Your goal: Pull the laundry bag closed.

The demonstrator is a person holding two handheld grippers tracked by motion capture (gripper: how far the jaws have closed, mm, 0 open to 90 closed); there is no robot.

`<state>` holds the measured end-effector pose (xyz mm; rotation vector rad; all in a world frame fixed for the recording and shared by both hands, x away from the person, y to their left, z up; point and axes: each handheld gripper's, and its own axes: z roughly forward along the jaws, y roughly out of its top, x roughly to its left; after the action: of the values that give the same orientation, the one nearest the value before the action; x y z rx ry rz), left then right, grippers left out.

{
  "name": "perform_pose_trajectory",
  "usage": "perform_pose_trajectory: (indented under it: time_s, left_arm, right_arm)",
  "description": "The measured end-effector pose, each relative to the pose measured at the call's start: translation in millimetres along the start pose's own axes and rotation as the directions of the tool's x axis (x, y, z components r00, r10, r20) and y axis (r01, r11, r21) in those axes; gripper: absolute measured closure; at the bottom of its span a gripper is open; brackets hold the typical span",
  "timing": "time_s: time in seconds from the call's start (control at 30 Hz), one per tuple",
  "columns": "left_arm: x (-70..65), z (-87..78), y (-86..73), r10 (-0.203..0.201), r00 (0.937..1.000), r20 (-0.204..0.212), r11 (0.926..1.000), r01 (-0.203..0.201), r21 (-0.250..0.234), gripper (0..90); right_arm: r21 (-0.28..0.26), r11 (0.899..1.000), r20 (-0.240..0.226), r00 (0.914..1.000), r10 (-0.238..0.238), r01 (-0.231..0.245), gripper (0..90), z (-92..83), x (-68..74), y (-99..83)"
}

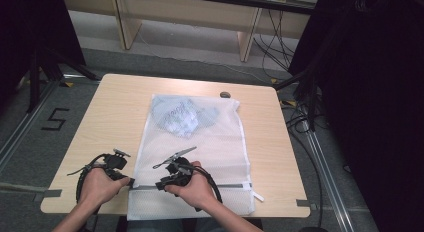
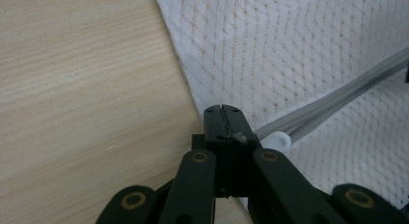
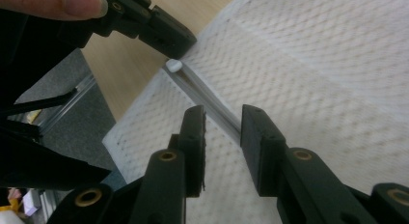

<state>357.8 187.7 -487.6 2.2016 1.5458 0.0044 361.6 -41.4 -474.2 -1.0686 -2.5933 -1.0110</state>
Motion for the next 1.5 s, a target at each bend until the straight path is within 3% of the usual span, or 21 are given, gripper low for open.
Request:
perform_pose_trajectory:
  time_s: [0.27, 0.3, 0.4, 0.47, 0.6, 0.63, 0.93, 1.0, 1.03, 1.1, 1.17, 1.2, 1.3, 1.47, 1.5]
  left_arm:
    - [-0.2, 0.8, 0.0, -0.016, 0.9998, -0.009, 0.9998, 0.016, -0.008, 89.5]
    - [3.1, -0.6, 0.5, 0.014, 0.9999, -0.003, 0.9998, -0.013, 0.015, 89.6]
    - [4.4, -0.8, 0.4, 0.014, 0.9999, -0.001, 0.9997, -0.014, 0.018, 89.6]
    - [3.4, 0.4, 0.3, -0.009, 0.9999, 0.005, 1.0000, 0.009, 0.001, 89.5]
    - [3.5, 0.2, 0.4, -0.002, 1.0000, 0.002, 1.0000, 0.002, 0.005, 89.6]
    - [4.8, -0.7, 0.5, 0.016, 0.9999, 0.001, 0.9997, -0.016, 0.019, 89.7]
    - [3.9, 0.2, 0.3, -0.003, 1.0000, 0.004, 1.0000, 0.003, 0.006, 89.9]
    - [5.2, -0.6, 0.3, 0.011, 0.9999, 0.005, 0.9998, -0.011, 0.019, 89.9]
    - [3.9, 0.3, 0.1, -0.008, 0.9999, 0.007, 1.0000, 0.008, 0.003, 89.9]
    - [4.5, -0.1, 0.1, -0.001, 1.0000, 0.006, 1.0000, 0.001, 0.009, 89.9]
    - [4.6, 0.2, 0.2, -0.004, 1.0000, 0.007, 1.0000, 0.004, 0.007, 89.9]
    - [4.8, 0.2, 0.2, -0.004, 1.0000, 0.008, 1.0000, 0.004, 0.007, 89.9]
    - [5.1, 0.3, -0.1, -0.005, 1.0000, 0.008, 1.0000, 0.005, 0.004, 89.9]
    - [5.1, 0.5, -0.3, -0.008, 0.9999, 0.010, 1.0000, 0.008, 0.000, 89.9]
    - [5.2, 0.5, -0.3, -0.008, 0.9999, 0.011, 1.0000, 0.008, 0.000, 90.0]
  right_arm:
    - [0.005, 1.000, -0.032, 0.9994, 0.010, -0.010, 71.7, 18.5, 6.4, 7.2]
    - [0.009, 1.000, -0.043, 0.9989, 0.017, -0.016, 71.7, 22.6, 8.3, 10.2]
    - [0.011, 1.000, -0.049, 0.9985, 0.023, -0.022, 71.6, 26.8, 9.7, 13.5]
    - [0.013, 0.999, -0.056, 0.9980, 0.030, -0.029, 71.6, 30.8, 11.2, 15.8]
    - [0.016, 0.999, -0.073, 0.9964, 0.044, -0.043, 71.6, 37.8, 13.9, 20.5]
    - [0.010, 0.999, -0.070, 0.9966, 0.043, -0.042, 71.6, 39.7, 13.9, 21.4]
    - [0.002, 0.999, -0.084, 0.9950, 0.053, -0.053, 75.2, 47.3, 14.5, 28.5]
    - [0.010, 0.999, -0.091, 0.9946, 0.050, -0.049, 76.5, 49.8, 15.8, 30.2]
    - [0.010, 0.999, -0.091, 0.9946, 0.050, -0.049, 76.5, 49.8, 15.8, 30.2]
    - [0.025, 0.998, -0.082, 0.9946, 0.063, -0.061, 77.2, 50.9, 16.8, 29.9]
    - [0.013, 0.999, -0.094, 0.9950, 0.033, -0.032, 77.8, 53.9, 14.6, 29.7]
    - [0.024, 0.998, -0.091, 0.9940, 0.061, -0.059, 78.1, 53.7, 16.0, 29.6]
    - [0.024, 0.999, -0.107, 0.9932, 0.046, -0.043, 78.8, 56.0, 14.6, 30.4]
    - [0.033, 0.998, -0.109, 0.9923, 0.059, -0.056, 79.4, 59.8, 15.6, 31.6]
    - [0.048, 0.996, -0.115, 0.9898, 0.085, -0.080, 79.8, 59.9, 17.3, 31.7]
